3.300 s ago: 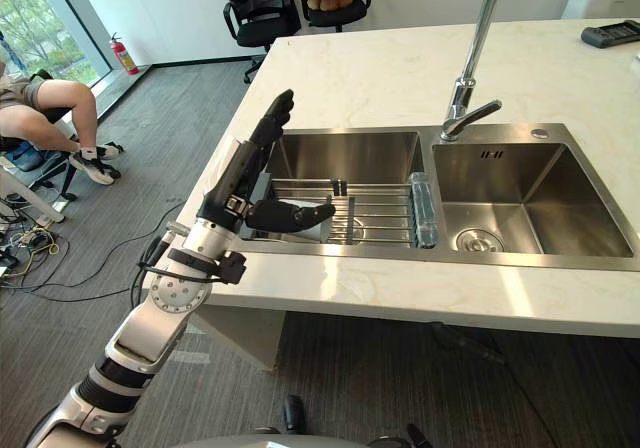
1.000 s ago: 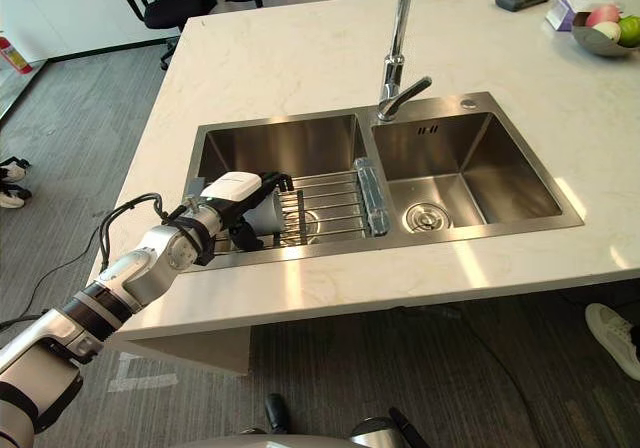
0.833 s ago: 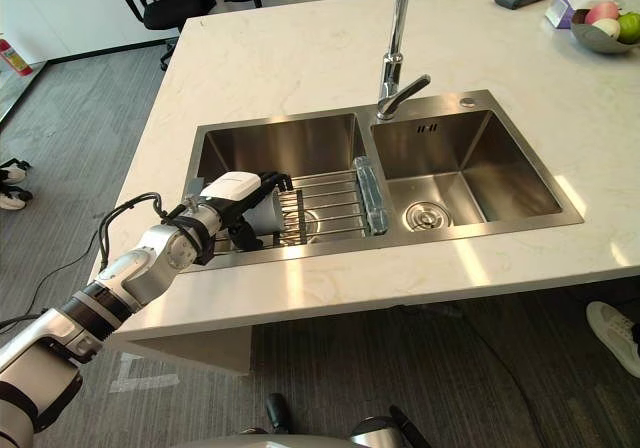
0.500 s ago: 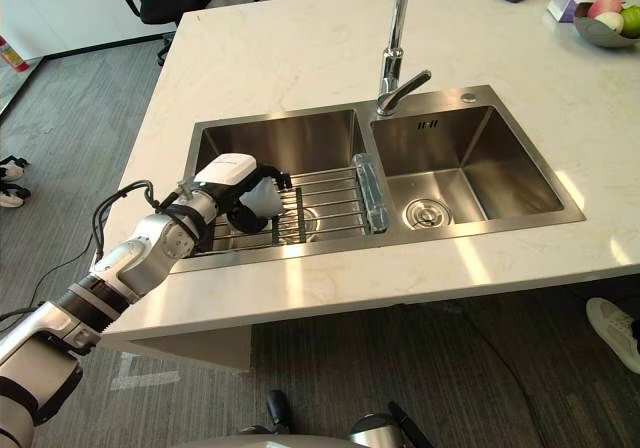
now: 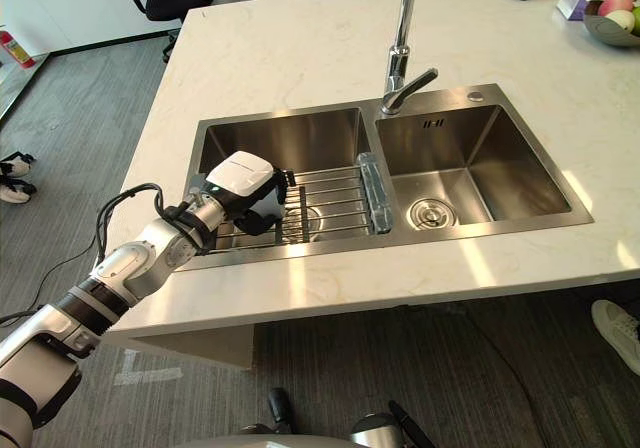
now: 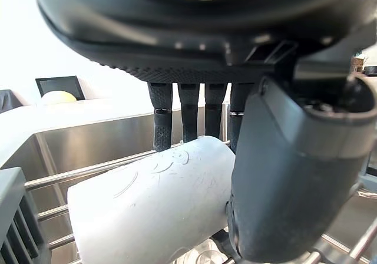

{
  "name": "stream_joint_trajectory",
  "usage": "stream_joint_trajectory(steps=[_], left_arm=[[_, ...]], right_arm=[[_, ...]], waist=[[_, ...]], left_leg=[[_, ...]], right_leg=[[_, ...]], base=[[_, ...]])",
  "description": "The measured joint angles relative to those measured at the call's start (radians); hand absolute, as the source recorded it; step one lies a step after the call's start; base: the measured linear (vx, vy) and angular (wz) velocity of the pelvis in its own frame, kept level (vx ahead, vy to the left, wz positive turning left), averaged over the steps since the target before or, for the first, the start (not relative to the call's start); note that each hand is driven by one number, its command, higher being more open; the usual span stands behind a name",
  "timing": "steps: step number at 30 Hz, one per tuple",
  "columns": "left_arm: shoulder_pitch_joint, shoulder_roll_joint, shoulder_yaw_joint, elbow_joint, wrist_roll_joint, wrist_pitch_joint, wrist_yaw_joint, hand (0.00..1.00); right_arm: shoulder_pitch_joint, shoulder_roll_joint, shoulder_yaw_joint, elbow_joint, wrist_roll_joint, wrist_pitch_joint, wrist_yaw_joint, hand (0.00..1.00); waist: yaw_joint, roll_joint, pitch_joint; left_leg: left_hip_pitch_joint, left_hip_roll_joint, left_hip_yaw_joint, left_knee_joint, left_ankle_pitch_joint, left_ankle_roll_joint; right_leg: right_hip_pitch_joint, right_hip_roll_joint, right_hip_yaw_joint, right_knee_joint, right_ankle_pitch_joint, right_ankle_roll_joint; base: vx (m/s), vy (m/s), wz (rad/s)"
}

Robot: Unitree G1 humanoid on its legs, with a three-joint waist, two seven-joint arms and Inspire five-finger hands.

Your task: Walk over to the sink, pick up the cup, carry it to the dishwasher, place the cup inside the dishwasher, then close the dishwasher door

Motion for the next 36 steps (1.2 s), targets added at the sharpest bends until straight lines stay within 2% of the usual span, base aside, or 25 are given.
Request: stream_joint_trajectory(steps=[8,9,13,15,17,27,33,36], left_arm=[[0.000,0.000,0.003,-0.001,-0.053,0.026,-0.009,0.00],[-0.001,0.000,0.004,-0.001,-0.091,0.045,-0.013,1.00],[0.000,-0.005,0.022,0.008,-0.177,0.078,-0.035,1.00],[0.006,-0.019,0.025,0.044,-0.227,0.106,-0.075,1.00],[0.032,-0.037,0.029,0.065,-0.256,0.110,-0.079,1.00],[0.036,-0.073,0.091,0.104,-0.250,0.112,-0.131,1.00],[0.033,-0.077,0.094,0.123,-0.203,0.102,-0.138,1.00],[0.034,-0.084,0.094,0.136,-0.131,0.084,-0.134,1.00]], right_arm=[[0.000,-0.006,0.022,0.000,0.000,-0.010,0.000,1.00],[-0.001,-0.007,0.024,0.000,0.000,-0.012,0.000,1.00],[-0.001,-0.007,0.024,0.000,0.000,-0.014,0.000,1.00],[-0.002,-0.007,0.025,-0.001,0.000,-0.014,-0.001,1.00],[-0.004,-0.006,0.026,-0.001,0.000,-0.012,-0.001,1.00],[-0.006,-0.012,0.047,-0.006,0.010,-0.006,-0.011,1.00],[-0.005,-0.014,0.059,-0.008,0.010,-0.006,-0.016,1.00],[-0.005,-0.016,0.064,-0.011,0.010,-0.007,-0.018,1.00]], waist=[[-0.003,0.000,0.000],[-0.004,0.000,0.000],[-0.004,-0.001,0.001],[-0.005,-0.001,0.001],[-0.005,-0.004,0.002],[-0.004,-0.007,0.003],[-0.005,-0.013,0.005],[-0.004,-0.015,0.005]], left_leg=[[0.000,-0.002,0.000,0.000,-0.001,0.001],[0.000,-0.002,0.000,0.000,-0.001,0.001],[0.000,-0.002,0.000,0.000,-0.001,0.002],[0.000,-0.002,0.001,0.000,-0.001,0.002],[0.000,-0.002,0.001,0.000,-0.001,0.002],[0.004,-0.001,0.007,0.000,-0.002,0.002],[0.007,-0.001,0.009,0.000,-0.004,0.002],[0.007,-0.001,0.009,0.000,-0.004,0.002]], right_leg=[[0.000,0.001,0.000,0.000,0.000,0.000],[0.000,0.001,0.000,0.000,0.000,0.000],[0.000,0.001,0.001,0.000,0.000,0.000],[0.000,0.001,0.001,0.000,0.000,0.000],[0.000,0.001,0.001,0.000,0.000,0.000],[0.000,0.002,0.007,0.000,0.000,0.000],[0.002,0.002,0.009,0.000,0.000,0.000],[0.002,0.002,0.009,0.000,0.000,0.000]], base=[[0.00,0.000,0.00],[0.00,0.000,0.00],[0.00,0.000,0.00],[0.00,0.000,0.00],[0.00,0.000,0.00],[0.00,0.000,0.00],[0.00,0.000,0.00],[0.00,0.000,0.00]])
